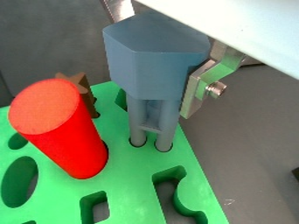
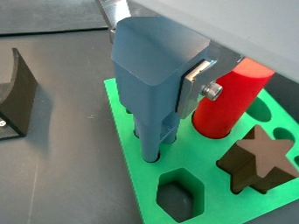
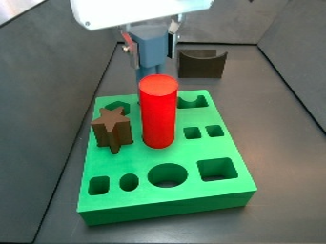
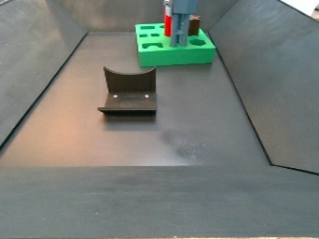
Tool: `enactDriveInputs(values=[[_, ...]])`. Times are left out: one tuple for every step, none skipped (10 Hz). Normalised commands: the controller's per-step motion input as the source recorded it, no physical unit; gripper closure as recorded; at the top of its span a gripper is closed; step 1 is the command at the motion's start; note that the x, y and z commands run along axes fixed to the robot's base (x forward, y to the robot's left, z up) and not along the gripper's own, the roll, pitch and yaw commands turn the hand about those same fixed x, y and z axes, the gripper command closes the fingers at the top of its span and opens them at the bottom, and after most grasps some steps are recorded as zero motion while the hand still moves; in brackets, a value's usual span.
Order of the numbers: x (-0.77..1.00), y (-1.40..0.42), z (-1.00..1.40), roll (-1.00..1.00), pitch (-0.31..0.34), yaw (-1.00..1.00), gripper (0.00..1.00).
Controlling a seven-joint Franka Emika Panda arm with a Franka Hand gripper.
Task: Pick up the 3 prong object. Move up. Move to above the board. Insert the 3 prong object.
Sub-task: Insert the 3 prong object.
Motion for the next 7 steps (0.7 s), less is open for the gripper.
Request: enactDriveInputs(values=[[0.09, 0.0, -0.29, 0.17, 0.0, -0.09, 1.0], [0.2, 0.0, -0.31, 0.08, 0.046, -0.09, 1.0], [0.45, 0.0, -0.89, 0.19, 0.056, -0.17, 1.0], [0.53, 0.0, -0.9, 0.21, 0.03, -0.25, 1.0], [0.56, 0.0, -0.93, 0.2, 0.0, -0.19, 1.0], [0.22, 0.09, -1.0, 0.17, 0.0, -0.11, 1.0], [0.0, -0.01, 0.0, 0.0, 0.0, -0.08, 1.0]])
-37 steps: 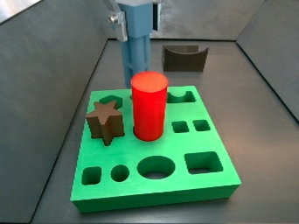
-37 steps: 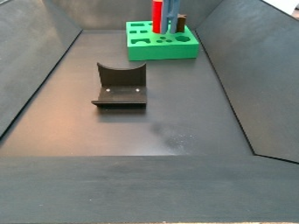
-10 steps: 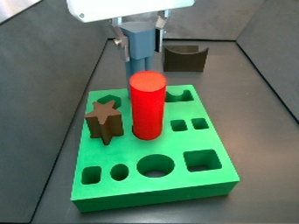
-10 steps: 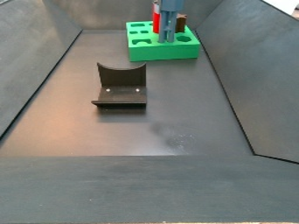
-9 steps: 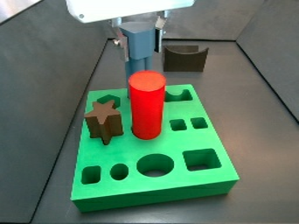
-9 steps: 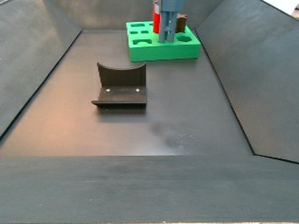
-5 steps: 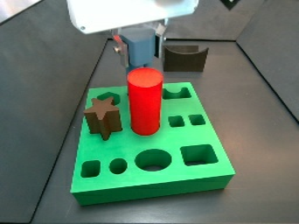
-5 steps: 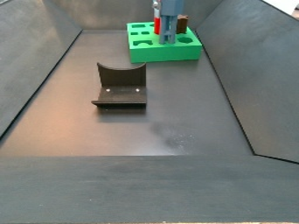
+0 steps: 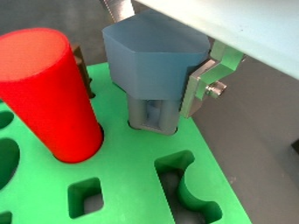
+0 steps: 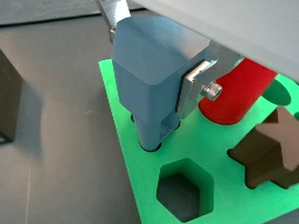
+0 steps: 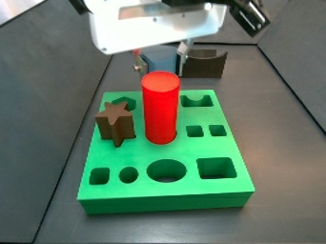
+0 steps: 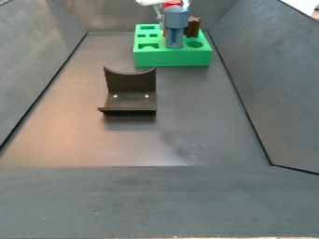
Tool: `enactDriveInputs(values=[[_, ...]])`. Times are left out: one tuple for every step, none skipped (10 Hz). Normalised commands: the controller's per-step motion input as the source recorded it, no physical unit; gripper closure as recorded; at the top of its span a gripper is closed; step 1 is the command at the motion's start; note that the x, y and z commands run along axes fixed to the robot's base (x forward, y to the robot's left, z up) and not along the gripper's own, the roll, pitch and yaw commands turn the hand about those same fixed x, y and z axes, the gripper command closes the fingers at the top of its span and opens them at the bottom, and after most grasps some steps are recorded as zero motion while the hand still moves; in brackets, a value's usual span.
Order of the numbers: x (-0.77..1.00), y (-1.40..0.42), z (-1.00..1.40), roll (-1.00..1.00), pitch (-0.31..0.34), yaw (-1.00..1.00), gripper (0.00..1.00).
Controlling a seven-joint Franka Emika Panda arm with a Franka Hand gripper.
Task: Pick up the 3 prong object. Move up. Move to above the board. Insert the 3 prong object.
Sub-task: Insert the 3 prong object.
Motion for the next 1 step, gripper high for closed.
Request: enactDriveInputs(values=[[0.0, 0.0, 0.0, 0.0, 0.0, 0.0, 1.0]])
